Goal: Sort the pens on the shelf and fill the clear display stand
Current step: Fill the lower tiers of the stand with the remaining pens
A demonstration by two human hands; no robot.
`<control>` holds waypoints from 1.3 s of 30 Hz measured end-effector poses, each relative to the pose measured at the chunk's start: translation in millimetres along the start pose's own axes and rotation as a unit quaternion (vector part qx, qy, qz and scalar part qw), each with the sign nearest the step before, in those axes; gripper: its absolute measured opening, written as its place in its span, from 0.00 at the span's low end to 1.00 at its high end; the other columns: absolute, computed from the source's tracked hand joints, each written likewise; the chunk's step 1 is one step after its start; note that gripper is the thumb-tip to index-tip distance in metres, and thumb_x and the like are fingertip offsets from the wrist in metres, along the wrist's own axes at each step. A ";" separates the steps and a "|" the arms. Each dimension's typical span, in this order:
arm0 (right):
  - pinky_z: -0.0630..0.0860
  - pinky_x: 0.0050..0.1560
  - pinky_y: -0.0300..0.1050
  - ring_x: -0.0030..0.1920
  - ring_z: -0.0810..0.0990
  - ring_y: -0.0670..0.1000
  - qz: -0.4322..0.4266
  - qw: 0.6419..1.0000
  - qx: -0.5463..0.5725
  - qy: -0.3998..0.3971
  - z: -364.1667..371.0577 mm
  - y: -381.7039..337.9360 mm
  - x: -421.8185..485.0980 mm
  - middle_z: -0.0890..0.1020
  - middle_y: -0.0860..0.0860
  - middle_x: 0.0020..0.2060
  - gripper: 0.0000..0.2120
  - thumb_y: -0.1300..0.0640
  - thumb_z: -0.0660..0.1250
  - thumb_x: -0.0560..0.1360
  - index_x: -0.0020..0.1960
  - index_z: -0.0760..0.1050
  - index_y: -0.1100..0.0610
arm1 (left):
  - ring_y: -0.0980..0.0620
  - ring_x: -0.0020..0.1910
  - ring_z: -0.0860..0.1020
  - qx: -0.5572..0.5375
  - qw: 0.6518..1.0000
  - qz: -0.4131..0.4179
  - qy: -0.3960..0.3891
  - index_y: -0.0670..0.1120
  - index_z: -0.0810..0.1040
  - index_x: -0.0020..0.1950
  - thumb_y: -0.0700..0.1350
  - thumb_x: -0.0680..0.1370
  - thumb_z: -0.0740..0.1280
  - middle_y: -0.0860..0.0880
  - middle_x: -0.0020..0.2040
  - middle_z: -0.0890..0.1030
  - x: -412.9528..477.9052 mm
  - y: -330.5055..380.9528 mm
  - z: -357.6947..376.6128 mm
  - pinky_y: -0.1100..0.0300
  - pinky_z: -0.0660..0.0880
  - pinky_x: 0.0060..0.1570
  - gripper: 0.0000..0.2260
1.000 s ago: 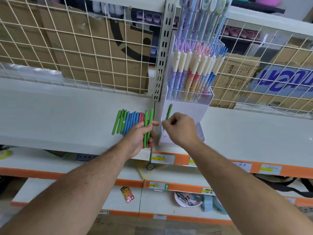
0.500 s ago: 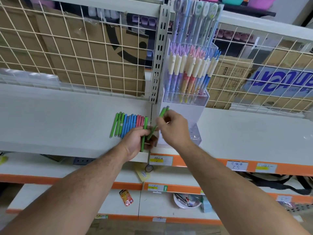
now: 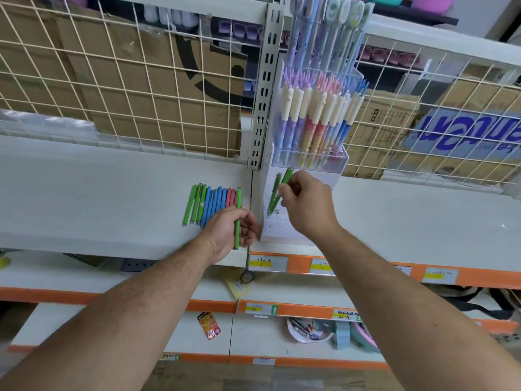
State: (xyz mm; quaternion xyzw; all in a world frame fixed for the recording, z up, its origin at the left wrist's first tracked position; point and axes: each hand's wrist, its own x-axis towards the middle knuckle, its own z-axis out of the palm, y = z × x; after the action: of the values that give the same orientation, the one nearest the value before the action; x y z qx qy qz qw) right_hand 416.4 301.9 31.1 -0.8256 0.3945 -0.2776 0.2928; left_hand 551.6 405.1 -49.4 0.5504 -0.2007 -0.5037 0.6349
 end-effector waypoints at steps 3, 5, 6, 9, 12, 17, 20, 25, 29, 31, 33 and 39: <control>0.78 0.42 0.50 0.42 0.81 0.56 -0.026 0.998 -0.048 -0.025 3.7 -3.5 -0.9 0.83 0.53 0.39 0.07 0.54 0.65 0.81 0.47 0.76 0.57 | 0.45 0.32 0.76 -0.002 1.000 -0.002 0.004 0.39 0.76 0.43 0.39 0.81 0.59 0.39 0.36 0.78 -0.6 0.9 1.1 0.55 0.73 0.32 0.09; 0.76 0.41 0.49 0.43 0.80 0.56 -0.030 0.995 -0.089 -0.037 6.3 -4.3 -2.9 0.83 0.54 0.41 0.08 0.54 0.65 0.81 0.50 0.77 0.59 | 0.45 0.32 0.76 -0.004 1.000 -0.004 0.005 0.39 0.75 0.45 0.41 0.81 0.59 0.40 0.36 0.78 -1.7 2.0 2.1 0.55 0.72 0.33 0.09; 0.76 0.40 0.48 0.43 0.80 0.56 -0.028 0.994 -0.099 -0.040 8.0 -3.2 -3.6 0.83 0.54 0.41 0.08 0.54 0.65 0.81 0.50 0.78 0.59 | 0.46 0.32 0.75 -0.004 1.000 -0.005 0.006 0.39 0.75 0.46 0.41 0.82 0.59 0.40 0.35 0.78 -2.2 2.5 2.5 0.55 0.72 0.33 0.09; 0.76 0.41 0.48 0.43 0.79 0.56 -0.018 0.994 -0.099 -0.042 14.1 0.8 -4.3 0.84 0.55 0.42 0.07 0.55 0.66 0.80 0.49 0.78 0.59 | 0.47 0.30 0.74 0.005 1.000 -0.009 0.007 0.40 0.75 0.50 0.43 0.81 0.60 0.41 0.34 0.78 -2.9 3.3 2.2 0.56 0.69 0.31 0.08; 0.75 0.41 0.48 0.42 0.79 0.56 -0.014 0.994 -0.103 -0.038 17.4 2.1 -2.8 0.84 0.55 0.41 0.07 0.55 0.67 0.80 0.48 0.78 0.59 | 0.49 0.29 0.71 0.019 1.000 -0.008 0.007 0.41 0.77 0.52 0.44 0.81 0.60 0.42 0.33 0.77 -2.7 2.5 0.4 0.57 0.65 0.31 0.09; 0.77 0.42 0.47 0.42 0.81 0.55 0.000 0.994 -0.101 -0.042 16.7 2.5 -0.1 0.84 0.55 0.39 0.06 0.56 0.67 0.79 0.46 0.78 0.58 | 0.51 0.29 0.68 0.022 1.000 -0.004 0.008 0.38 0.78 0.53 0.40 0.80 0.57 0.42 0.32 0.75 -3.1 1.6 0.8 0.59 0.63 0.29 0.11; 0.74 0.40 0.44 0.41 0.80 0.52 0.021 0.994 -0.098 -0.036 16.1 4.9 -4.4 0.84 0.51 0.40 0.06 0.54 0.68 0.78 0.48 0.81 0.57 | 0.51 0.29 0.68 0.022 1.000 -0.002 0.011 0.35 0.79 0.46 0.35 0.76 0.56 0.42 0.33 0.75 -5.3 2.0 2.1 0.59 0.63 0.28 0.12; 0.73 0.36 0.43 0.37 0.79 0.49 0.042 0.995 -0.072 -0.047 20.8 4.9 -21.1 0.82 0.46 0.33 0.10 0.51 0.69 0.76 0.40 0.80 0.54 | 0.50 0.30 0.70 0.027 0.999 -0.001 0.022 0.36 0.80 0.41 0.33 0.74 0.55 0.41 0.34 0.76 -6.8 1.1 2.5 0.60 0.65 0.29 0.13; 0.78 0.38 0.45 0.37 0.81 0.50 0.012 0.997 -0.032 -0.076 32.7 -5.1 -29.4 0.84 0.49 0.36 0.09 0.49 0.70 0.76 0.44 0.84 0.54 | 0.48 0.32 0.72 0.017 0.999 0.014 0.031 0.42 0.79 0.38 0.31 0.76 0.58 0.45 0.31 0.77 -7.7 1.0 4.5 0.58 0.66 0.32 0.14; 0.80 0.42 0.45 0.39 0.83 0.50 -0.001 0.997 -0.022 -0.079 39.0 -9.5 -30.3 0.86 0.50 0.38 0.10 0.48 0.69 0.77 0.49 0.85 0.53 | 0.49 0.31 0.73 0.029 0.999 0.026 0.033 0.43 0.78 0.37 0.30 0.77 0.58 0.48 0.28 0.76 -10.1 2.3 7.3 0.58 0.66 0.31 0.14; 0.81 0.41 0.46 0.38 0.83 0.50 -0.006 0.996 -0.021 -0.082 44.5 -13.2 -29.3 0.85 0.50 0.38 0.10 0.49 0.68 0.77 0.49 0.84 0.53 | 0.52 0.30 0.74 0.069 0.997 0.032 0.024 0.43 0.80 0.40 0.31 0.78 0.58 0.49 0.28 0.77 -12.5 2.5 9.3 0.59 0.67 0.31 0.15; 0.77 0.39 0.46 0.37 0.79 0.52 0.005 0.997 -0.013 -0.077 43.0 -20.4 -27.2 0.80 0.50 0.34 0.09 0.51 0.69 0.77 0.40 0.76 0.53 | 0.52 0.32 0.74 0.138 0.990 0.035 -0.002 0.40 0.80 0.45 0.32 0.78 0.60 0.48 0.31 0.78 -18.5 5.4 11.0 0.58 0.70 0.34 0.10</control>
State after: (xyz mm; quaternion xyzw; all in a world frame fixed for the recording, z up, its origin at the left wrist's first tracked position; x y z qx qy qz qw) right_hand 441.4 346.0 10.3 -0.8466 0.3782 -0.2061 0.3127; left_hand 537.3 415.0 -35.6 0.6246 -0.2889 -0.4497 0.5694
